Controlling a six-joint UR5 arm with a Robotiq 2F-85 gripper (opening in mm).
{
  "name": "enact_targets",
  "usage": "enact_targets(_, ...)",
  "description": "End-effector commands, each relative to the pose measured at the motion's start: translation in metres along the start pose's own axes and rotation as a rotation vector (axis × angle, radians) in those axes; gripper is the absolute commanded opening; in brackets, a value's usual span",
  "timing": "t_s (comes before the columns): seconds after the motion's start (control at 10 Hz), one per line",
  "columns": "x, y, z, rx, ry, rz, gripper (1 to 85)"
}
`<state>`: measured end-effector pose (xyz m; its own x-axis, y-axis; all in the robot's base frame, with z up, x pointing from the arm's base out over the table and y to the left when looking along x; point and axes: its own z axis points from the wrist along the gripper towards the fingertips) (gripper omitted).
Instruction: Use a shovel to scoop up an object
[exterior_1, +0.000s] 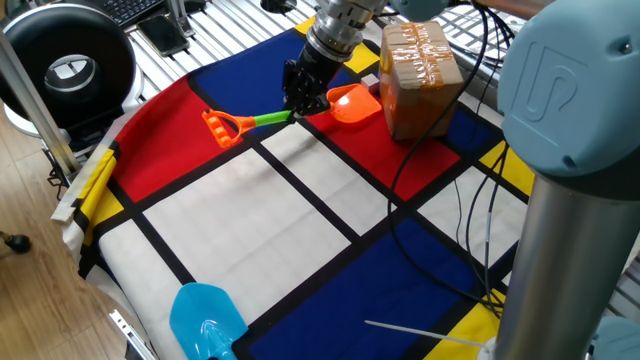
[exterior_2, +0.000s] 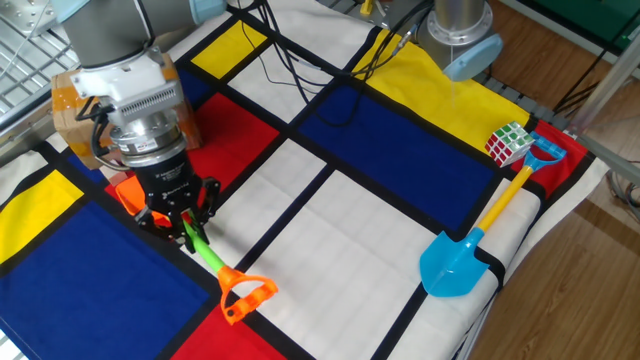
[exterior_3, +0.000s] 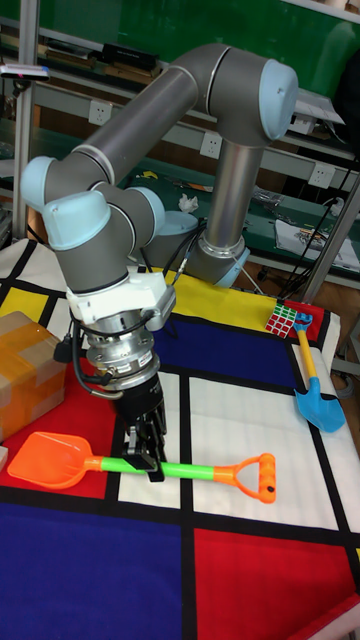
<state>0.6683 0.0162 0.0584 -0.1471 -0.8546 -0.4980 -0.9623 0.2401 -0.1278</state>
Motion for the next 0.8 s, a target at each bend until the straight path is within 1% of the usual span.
enact_targets(0.0, -0.004, -0.006, -0.002, 0.020, -0.018, 0.032, 1.0)
enact_targets(0.1, -0.002, -0.008, -0.002, 0.027, -0.012, 0.033, 1.0)
enact_targets(0.2, 0.002, -0.009, -0.002, 0.030, 0.003, 0.037, 1.0)
enact_targets(0.4, 0.023, -0.005, -0.003, 0.019, 0.085, 0.051, 1.0)
enact_targets(0.7, 0.046, -0.005, -0.006, 0.022, 0.174, 0.077, 1.0)
